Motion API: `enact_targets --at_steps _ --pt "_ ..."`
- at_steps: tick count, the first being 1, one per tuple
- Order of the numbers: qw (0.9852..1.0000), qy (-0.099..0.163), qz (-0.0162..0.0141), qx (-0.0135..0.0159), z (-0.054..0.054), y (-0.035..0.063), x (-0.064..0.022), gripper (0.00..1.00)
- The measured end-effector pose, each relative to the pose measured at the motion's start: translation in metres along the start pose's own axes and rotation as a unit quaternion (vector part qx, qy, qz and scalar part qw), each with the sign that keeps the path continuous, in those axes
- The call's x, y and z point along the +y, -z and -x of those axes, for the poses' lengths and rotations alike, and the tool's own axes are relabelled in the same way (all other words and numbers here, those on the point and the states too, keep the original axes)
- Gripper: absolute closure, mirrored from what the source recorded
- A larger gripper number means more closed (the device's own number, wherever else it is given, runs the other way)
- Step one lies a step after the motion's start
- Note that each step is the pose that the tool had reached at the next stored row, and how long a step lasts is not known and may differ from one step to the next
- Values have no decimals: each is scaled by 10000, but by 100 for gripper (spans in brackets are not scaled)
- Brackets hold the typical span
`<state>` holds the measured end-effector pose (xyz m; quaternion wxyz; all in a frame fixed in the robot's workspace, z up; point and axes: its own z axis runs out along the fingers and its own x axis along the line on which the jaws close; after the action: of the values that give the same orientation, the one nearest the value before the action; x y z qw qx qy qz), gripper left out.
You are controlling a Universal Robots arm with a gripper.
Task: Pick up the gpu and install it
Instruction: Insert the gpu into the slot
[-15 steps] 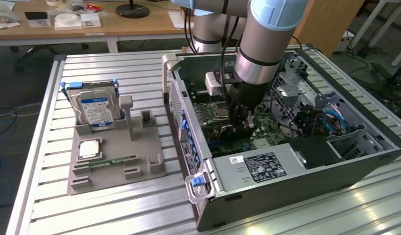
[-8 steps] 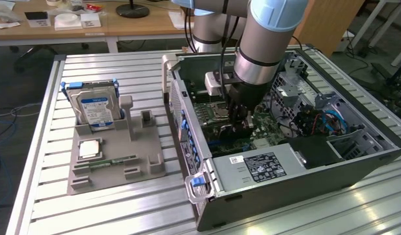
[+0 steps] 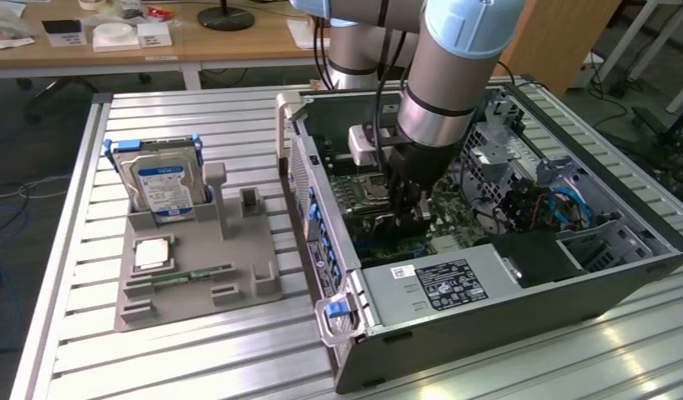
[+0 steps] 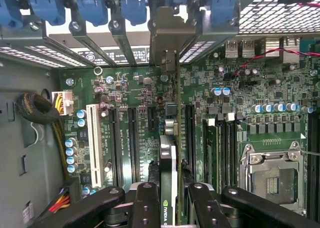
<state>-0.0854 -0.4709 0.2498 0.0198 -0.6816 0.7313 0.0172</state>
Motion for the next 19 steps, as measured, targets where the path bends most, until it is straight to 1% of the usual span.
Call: enact_targets --at_steps 8,10,12,16,19 --pt "10000 0 -1 0 0 -9 0 73" --pt "10000 0 -3 21 1 -11 0 73" --pt "10000 0 -3 25 0 -10 0 73" --pt "10000 0 -3 26 0 -9 0 73" --pt "10000 0 -3 17 0 -11 1 73"
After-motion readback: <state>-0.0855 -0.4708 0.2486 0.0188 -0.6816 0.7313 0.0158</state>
